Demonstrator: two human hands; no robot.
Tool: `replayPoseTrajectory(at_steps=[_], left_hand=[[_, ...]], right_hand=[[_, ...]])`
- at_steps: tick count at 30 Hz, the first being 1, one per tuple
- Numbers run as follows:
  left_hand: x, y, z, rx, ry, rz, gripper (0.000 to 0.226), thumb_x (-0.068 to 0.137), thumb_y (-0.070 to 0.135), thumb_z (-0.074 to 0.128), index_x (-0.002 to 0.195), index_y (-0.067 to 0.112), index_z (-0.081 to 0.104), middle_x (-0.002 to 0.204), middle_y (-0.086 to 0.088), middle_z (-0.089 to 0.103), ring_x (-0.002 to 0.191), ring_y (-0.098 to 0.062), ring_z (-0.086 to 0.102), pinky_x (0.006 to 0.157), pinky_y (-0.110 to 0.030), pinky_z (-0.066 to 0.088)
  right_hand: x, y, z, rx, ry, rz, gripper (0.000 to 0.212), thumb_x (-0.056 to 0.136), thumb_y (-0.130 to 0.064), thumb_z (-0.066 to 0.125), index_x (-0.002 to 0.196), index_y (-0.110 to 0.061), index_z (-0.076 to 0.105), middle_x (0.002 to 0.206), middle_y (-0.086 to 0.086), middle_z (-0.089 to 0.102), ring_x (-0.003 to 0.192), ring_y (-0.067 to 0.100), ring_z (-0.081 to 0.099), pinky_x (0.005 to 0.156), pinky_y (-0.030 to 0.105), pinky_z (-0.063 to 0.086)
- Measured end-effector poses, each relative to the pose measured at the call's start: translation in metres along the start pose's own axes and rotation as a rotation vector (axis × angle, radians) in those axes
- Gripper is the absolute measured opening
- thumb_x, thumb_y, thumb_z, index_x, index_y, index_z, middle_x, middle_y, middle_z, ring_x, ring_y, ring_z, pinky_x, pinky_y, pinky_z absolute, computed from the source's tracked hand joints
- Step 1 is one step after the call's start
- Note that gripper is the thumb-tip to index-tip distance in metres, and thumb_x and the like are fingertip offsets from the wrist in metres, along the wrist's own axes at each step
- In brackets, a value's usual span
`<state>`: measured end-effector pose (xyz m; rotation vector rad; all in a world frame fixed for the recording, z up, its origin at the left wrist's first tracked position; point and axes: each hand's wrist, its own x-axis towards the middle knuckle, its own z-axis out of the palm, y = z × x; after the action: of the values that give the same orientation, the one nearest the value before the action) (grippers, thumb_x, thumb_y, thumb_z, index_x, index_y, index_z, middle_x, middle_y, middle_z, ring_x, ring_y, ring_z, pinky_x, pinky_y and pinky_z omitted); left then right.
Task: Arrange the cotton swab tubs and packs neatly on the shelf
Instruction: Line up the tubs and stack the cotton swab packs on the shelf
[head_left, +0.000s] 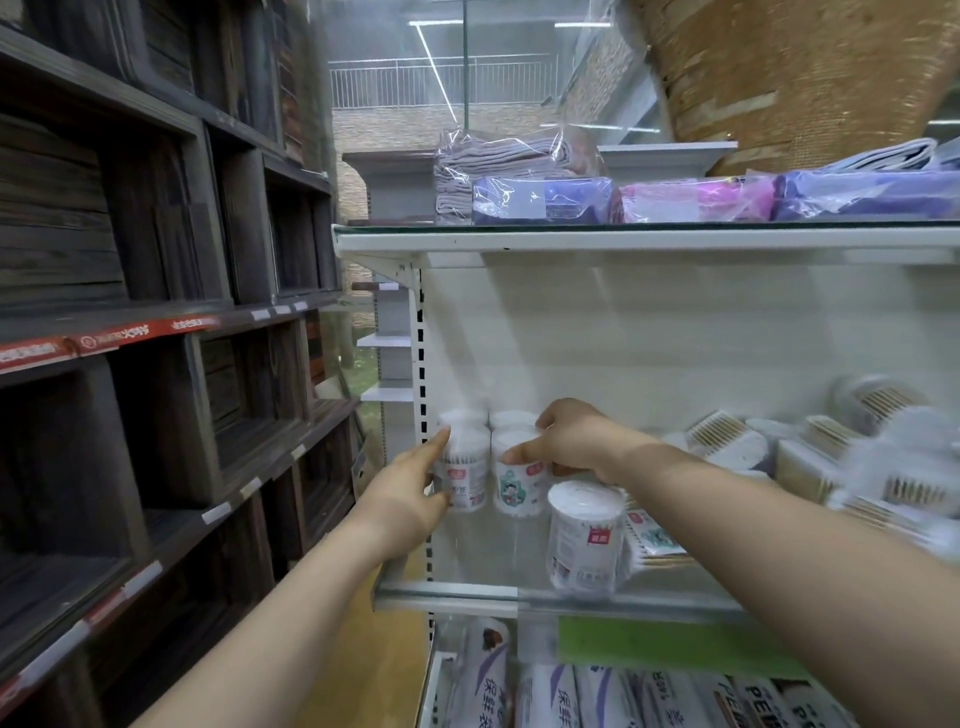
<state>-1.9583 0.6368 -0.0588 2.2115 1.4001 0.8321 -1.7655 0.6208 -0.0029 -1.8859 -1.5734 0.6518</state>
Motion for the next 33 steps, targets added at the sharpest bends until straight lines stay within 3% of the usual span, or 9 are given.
replayPoseTrajectory(at_steps=[3,7,10,13,17,25,29,31,33], left_hand=[[-0.004,-0.003,0.0,-0.073,-0.026,0.017,0.081,0.088,0.017,0.058,0.147,0.042,0.008,0.154,0.002,0.027,0.137,-0.019,0.036,0.106,-0.032,0.038],[-0.01,0.01,-0.004,-0.097,0.052,-0.004,0.09,0.087,0.023,0.062,0.145,0.047,-0.003,0.157,0.006,0.019,0.138,-0.019,0.033,0.108,-0.041,0.037],[-0.017,0.033,-0.006,-0.074,0.147,0.083,0.085,0.087,0.02,0.062,0.148,0.04,0.006,0.154,0.001,0.024,0.129,-0.02,0.042,0.095,-0.032,0.045],[-0.022,0.06,-0.007,-0.011,0.181,0.22,0.074,0.087,0.023,0.06,0.147,0.034,0.019,0.152,-0.001,0.031,0.136,-0.022,0.035,0.109,-0.039,0.033],[-0.023,0.104,0.004,-0.046,0.105,0.327,0.052,0.088,0.025,0.059,0.136,0.035,0.042,0.137,0.01,0.049,0.116,-0.019,0.054,0.096,-0.033,0.04],[-0.029,0.148,0.045,0.038,-0.032,0.532,0.036,0.084,0.027,0.063,0.12,0.033,0.058,0.112,0.014,0.059,0.089,-0.004,0.055,0.078,-0.024,0.042],[-0.027,0.142,0.054,0.082,-0.035,0.565,0.022,0.081,0.053,0.056,0.103,0.05,0.058,0.096,0.037,0.057,0.088,0.003,0.06,0.075,-0.026,0.048],[-0.022,0.137,0.06,0.133,0.0,0.548,0.023,0.08,0.059,0.048,0.102,0.057,0.055,0.097,0.05,0.051,0.081,0.01,0.057,0.068,-0.026,0.049],[-0.012,0.129,0.068,0.151,-0.005,0.514,0.026,0.079,0.059,0.051,0.105,0.058,0.054,0.103,0.052,0.048,0.079,0.006,0.057,0.068,-0.03,0.051]], right_hand=[[-0.007,0.002,-0.013,-0.062,-0.016,0.0,0.076,0.067,-0.051,0.078,0.123,-0.008,0.048,0.1,0.005,0.06,0.096,0.026,0.062,0.091,0.044,0.053],[-0.029,0.007,-0.065,-0.034,0.042,-0.083,0.075,0.078,-0.055,0.066,0.132,-0.009,0.046,0.119,0.009,0.059,0.1,0.023,0.063,0.093,0.039,0.052],[-0.059,0.023,-0.112,0.006,0.104,-0.086,0.049,0.085,-0.044,0.062,0.121,-0.01,0.057,0.115,0.007,0.062,0.101,0.021,0.064,0.09,0.034,0.054],[-0.088,0.052,-0.15,-0.057,0.129,-0.035,0.037,0.086,-0.039,0.063,0.113,-0.013,0.061,0.108,0.004,0.067,0.096,0.018,0.067,0.089,0.036,0.055],[-0.121,0.091,-0.182,-0.159,0.173,0.045,0.03,0.085,-0.03,0.067,0.109,-0.014,0.064,0.103,0.004,0.069,0.09,0.016,0.069,0.085,0.035,0.056],[-0.169,0.152,-0.216,-0.022,0.421,0.075,0.02,0.086,-0.015,0.067,0.106,-0.011,0.065,0.095,0.007,0.071,0.086,0.017,0.069,0.078,0.03,0.057],[-0.191,0.182,-0.249,0.168,0.588,0.097,0.012,0.09,-0.01,0.06,0.1,-0.007,0.066,0.09,0.01,0.069,0.078,0.018,0.065,0.081,0.034,0.054],[-0.2,0.197,-0.267,0.298,0.65,0.088,0.013,0.092,-0.01,0.057,0.102,-0.005,0.065,0.089,0.01,0.068,0.075,0.018,0.063,0.078,0.034,0.054],[-0.209,0.211,-0.282,0.346,0.703,0.092,0.012,0.093,-0.01,0.055,0.1,-0.006,0.064,0.09,0.01,0.068,0.076,0.019,0.063,0.072,0.029,0.055]])
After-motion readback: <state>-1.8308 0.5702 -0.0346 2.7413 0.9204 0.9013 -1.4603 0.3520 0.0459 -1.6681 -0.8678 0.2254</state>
